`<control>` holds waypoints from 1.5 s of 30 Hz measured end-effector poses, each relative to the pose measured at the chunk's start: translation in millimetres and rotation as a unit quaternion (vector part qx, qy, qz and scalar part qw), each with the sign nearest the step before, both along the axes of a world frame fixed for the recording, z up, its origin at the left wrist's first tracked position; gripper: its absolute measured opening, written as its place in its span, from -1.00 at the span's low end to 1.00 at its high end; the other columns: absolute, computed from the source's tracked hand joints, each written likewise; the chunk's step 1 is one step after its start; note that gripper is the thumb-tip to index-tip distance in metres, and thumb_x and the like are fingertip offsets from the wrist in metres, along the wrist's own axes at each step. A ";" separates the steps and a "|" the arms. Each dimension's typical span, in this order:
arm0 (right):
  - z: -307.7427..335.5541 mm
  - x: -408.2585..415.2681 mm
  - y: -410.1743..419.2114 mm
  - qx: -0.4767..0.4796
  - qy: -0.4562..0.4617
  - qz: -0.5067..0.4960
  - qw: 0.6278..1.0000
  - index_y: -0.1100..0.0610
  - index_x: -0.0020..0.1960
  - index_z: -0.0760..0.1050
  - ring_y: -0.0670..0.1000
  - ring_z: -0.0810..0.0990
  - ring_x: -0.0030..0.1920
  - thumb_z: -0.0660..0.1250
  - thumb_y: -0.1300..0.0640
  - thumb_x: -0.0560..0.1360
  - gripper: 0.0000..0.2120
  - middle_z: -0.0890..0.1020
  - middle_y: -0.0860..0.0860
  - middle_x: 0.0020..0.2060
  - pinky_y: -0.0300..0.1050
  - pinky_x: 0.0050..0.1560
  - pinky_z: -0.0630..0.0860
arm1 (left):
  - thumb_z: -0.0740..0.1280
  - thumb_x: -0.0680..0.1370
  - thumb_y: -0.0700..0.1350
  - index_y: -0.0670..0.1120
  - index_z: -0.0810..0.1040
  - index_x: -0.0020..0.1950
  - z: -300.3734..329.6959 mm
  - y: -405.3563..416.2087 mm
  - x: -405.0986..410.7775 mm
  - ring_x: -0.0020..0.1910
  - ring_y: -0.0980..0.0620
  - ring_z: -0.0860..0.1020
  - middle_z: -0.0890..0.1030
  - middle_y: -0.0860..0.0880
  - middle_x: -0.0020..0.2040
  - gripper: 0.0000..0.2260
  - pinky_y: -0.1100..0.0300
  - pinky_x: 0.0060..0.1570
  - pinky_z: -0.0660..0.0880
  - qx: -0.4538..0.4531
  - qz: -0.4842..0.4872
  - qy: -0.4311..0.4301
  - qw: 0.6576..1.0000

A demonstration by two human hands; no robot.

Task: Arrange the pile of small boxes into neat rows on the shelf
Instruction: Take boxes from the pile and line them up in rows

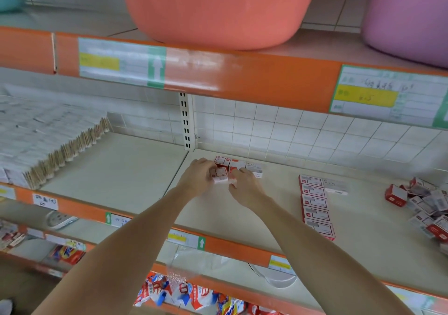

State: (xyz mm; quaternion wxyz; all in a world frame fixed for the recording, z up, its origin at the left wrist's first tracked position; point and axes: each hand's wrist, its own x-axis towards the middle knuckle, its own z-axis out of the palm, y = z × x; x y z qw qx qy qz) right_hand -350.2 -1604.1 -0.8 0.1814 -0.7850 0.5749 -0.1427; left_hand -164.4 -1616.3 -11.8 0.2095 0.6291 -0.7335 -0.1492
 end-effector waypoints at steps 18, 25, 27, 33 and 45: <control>0.8 -12.9 4.8 0.024 0.029 -0.040 0.998 0.08 0.31 0.46 0.10 0.36 0.32 0.23 0.16 0.54 -0.66 0.47 0.05 0.28 -0.03 0.32 0.36 | 0.30 0.54 -0.05 -0.01 0.57 0.22 6.8 30.2 -13.6 0.12 -0.01 0.45 0.55 0.06 0.18 -0.74 0.13 0.00 0.44 -0.070 -0.117 -0.129 0.982; 1.4 -6.6 3.9 0.030 0.043 0.000 0.999 0.05 0.37 0.44 0.10 0.36 0.34 0.22 0.16 0.55 -0.61 0.46 0.05 0.27 -0.01 0.31 0.38 | 0.22 0.63 -0.08 -0.05 0.53 0.27 7.6 28.1 -24.5 0.16 -0.05 0.47 0.48 -0.04 0.18 -0.75 0.10 0.08 0.42 -0.061 -0.022 -0.165 0.984; 0.9 -3.3 4.1 0.027 0.041 0.006 0.999 0.04 0.35 0.45 0.10 0.39 0.30 0.22 0.15 0.53 -0.61 0.47 0.05 0.22 0.00 0.27 0.41 | 0.24 0.62 -0.03 -0.04 0.56 0.21 9.0 27.0 -28.3 0.11 -0.04 0.49 0.49 -0.02 0.13 -0.78 0.12 0.02 0.42 -0.066 -0.001 -0.155 0.986; -2.6 -4.9 4.0 0.012 0.072 0.016 0.997 0.05 0.34 0.45 0.10 0.37 0.30 0.22 0.14 0.54 -0.63 0.46 0.04 0.22 -0.02 0.28 0.39 | 0.23 0.59 -0.18 -0.05 0.54 0.20 8.6 18.4 -31.5 0.10 -0.03 0.48 0.49 -0.02 0.13 -0.78 0.14 0.04 0.39 -0.059 0.041 -0.168 0.983; -1.5 -6.8 0.3 0.011 0.073 0.018 0.997 0.08 0.31 0.48 0.11 0.38 0.29 0.23 0.15 0.54 -0.66 0.47 0.05 0.22 0.00 0.26 0.40 | 0.23 0.57 -0.22 -0.06 0.50 0.26 13.0 10.6 -34.9 0.11 -0.05 0.48 0.48 -0.04 0.16 -0.72 0.12 0.05 0.43 -0.037 0.045 -0.160 0.985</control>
